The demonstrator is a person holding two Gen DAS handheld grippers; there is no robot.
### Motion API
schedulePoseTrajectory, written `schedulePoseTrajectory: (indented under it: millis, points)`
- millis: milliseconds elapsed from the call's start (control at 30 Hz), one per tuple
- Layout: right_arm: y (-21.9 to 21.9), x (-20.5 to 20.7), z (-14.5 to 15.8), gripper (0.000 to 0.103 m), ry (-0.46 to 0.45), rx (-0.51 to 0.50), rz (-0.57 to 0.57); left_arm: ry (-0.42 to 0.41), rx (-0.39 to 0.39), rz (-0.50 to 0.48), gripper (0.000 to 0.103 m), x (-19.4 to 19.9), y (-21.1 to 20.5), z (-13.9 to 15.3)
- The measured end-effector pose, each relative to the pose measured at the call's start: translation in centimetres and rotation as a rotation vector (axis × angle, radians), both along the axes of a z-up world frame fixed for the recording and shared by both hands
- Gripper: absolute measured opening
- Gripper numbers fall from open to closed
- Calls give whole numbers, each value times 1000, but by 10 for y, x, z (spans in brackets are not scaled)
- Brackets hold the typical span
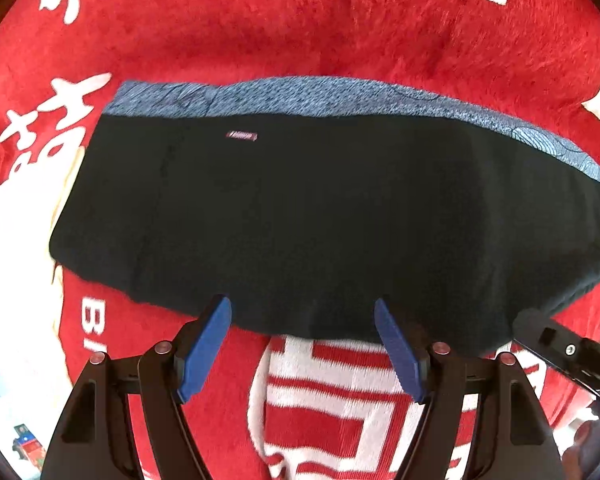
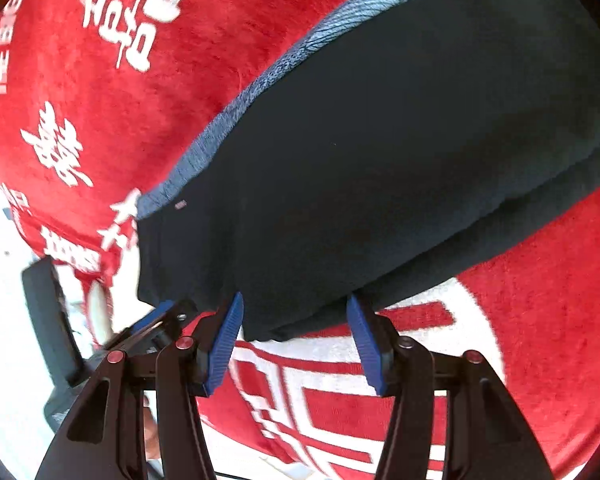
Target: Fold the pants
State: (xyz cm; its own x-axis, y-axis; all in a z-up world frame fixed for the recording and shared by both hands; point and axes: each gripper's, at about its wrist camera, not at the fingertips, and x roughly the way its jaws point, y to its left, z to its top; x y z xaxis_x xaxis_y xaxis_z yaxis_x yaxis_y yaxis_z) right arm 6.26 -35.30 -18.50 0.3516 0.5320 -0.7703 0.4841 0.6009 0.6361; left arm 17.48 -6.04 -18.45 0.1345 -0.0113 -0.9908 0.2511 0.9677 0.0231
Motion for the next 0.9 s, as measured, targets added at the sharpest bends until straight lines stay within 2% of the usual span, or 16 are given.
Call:
schedulePoseTrajectory:
  millis: [33, 67, 100, 133, 167, 233, 300, 400, 533, 567, 600, 667, 767, 833, 900]
  points:
    - [-2, 1, -3, 58, -4, 31, -30, -2, 0, -2, 75, 4, -2, -1]
    - [-3, 2, -5, 53, -4, 52, -50, -5, -4, -1, 75, 8, -4, -1]
    - [-6, 3, -7, 43, -7, 81, -79, -8, -9, 1, 75, 11, -5, 0]
    - [-7, 7, -11, 15, 9, 99, -96, -15, -16, 1, 75, 14, -8, 2]
    - [-9, 8, -13, 11, 34, 84, -98, -22, -22, -2, 75, 16, -10, 5]
    - [-8, 7, -8, 10, 24, 77, -87, -39, -32, -23, 75, 18, -16, 11]
    - [-2, 5, 6, 9, -6, 17, -29, -46, -42, -53, 75, 16, -24, 15]
    - [7, -1, 15, 7, -14, -12, 8, -31, -35, -107, 75, 8, -39, 8]
    - [13, -3, 3, 8, 23, -67, 41, 5, 17, -147, 77, -10, -50, -19]
    - [13, -3, -2, 10, 42, -75, 50, -34, 26, -148, 80, -13, -50, -18]
    - [12, -4, -2, 11, 41, -67, 51, -58, 48, -153, 88, -14, -50, -17]
    - [6, -9, 4, 21, 40, -77, 66, -64, 47, -160, 89, -13, -48, -18]
    - [-16, -19, 27, 30, 11, -170, 79, -46, 39, -136, 89, -8, -45, -19]
    - [-40, -28, 38, 40, 12, -237, 55, -57, 59, -138, 89, -9, -47, -18]
    - [-72, -39, 49, 42, 30, -304, -7, -73, 82, -145, 89, -10, -50, -17]
